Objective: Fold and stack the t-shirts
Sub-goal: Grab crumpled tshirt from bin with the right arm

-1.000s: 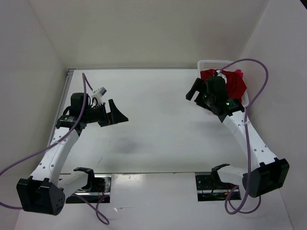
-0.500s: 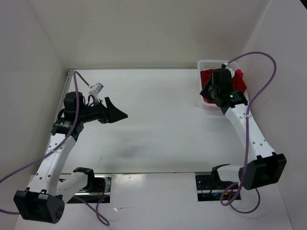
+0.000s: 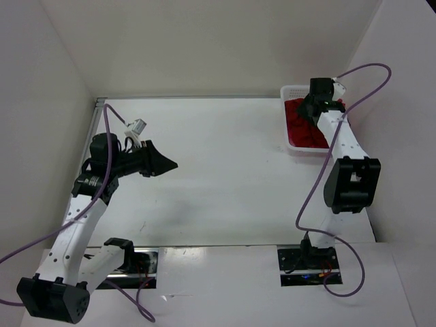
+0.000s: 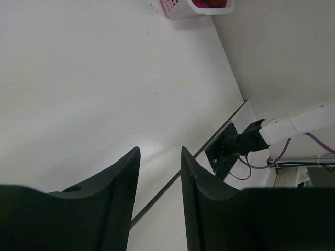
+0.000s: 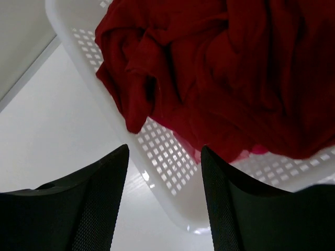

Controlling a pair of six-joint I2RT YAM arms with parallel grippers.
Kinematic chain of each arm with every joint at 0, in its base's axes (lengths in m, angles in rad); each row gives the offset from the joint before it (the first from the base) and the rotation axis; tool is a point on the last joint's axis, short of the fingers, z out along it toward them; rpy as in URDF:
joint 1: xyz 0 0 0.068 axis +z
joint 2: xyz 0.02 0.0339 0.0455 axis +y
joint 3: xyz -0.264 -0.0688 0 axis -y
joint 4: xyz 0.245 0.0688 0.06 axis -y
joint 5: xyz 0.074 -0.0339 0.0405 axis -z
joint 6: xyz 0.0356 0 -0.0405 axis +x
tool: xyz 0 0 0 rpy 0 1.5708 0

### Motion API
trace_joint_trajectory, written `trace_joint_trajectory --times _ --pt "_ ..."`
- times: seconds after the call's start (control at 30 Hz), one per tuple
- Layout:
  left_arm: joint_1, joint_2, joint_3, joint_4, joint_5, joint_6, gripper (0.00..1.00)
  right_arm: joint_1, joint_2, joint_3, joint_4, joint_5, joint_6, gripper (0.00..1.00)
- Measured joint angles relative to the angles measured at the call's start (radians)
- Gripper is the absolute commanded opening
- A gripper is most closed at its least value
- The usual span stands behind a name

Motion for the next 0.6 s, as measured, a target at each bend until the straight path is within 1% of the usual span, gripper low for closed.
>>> trace_joint_trajectory --times 0.07,0.13,0.3,0.5,0.6 --pt "0.0 -0.006 -0.012 0.003 -0.006 0.001 0.59 -0.001 0.049 0.027 0.002 0.001 0.0 0.64" --pt "-0.001 -0.007 -0.03 0.004 -0.012 0.001 0.63 -0.006 0.11 0.077 0.006 -0.003 -0.002 0.62" --pt "-0.007 -0.005 -0.067 -0.005 -0.02 0.0 0.63 -0.015 0.231 0.186 0.012 -0.015 -0.021 0.52" --pt "-0.005 -0.004 -0.08 -0.002 -0.022 -0.003 0.61 -0.034 0.304 0.259 0.014 -0.016 -0.037 0.47" --pt "0.005 -0.004 -0.085 -0.002 -0.022 -0.004 0.6 -0.042 0.331 0.293 0.011 -0.015 -0.042 0.4"
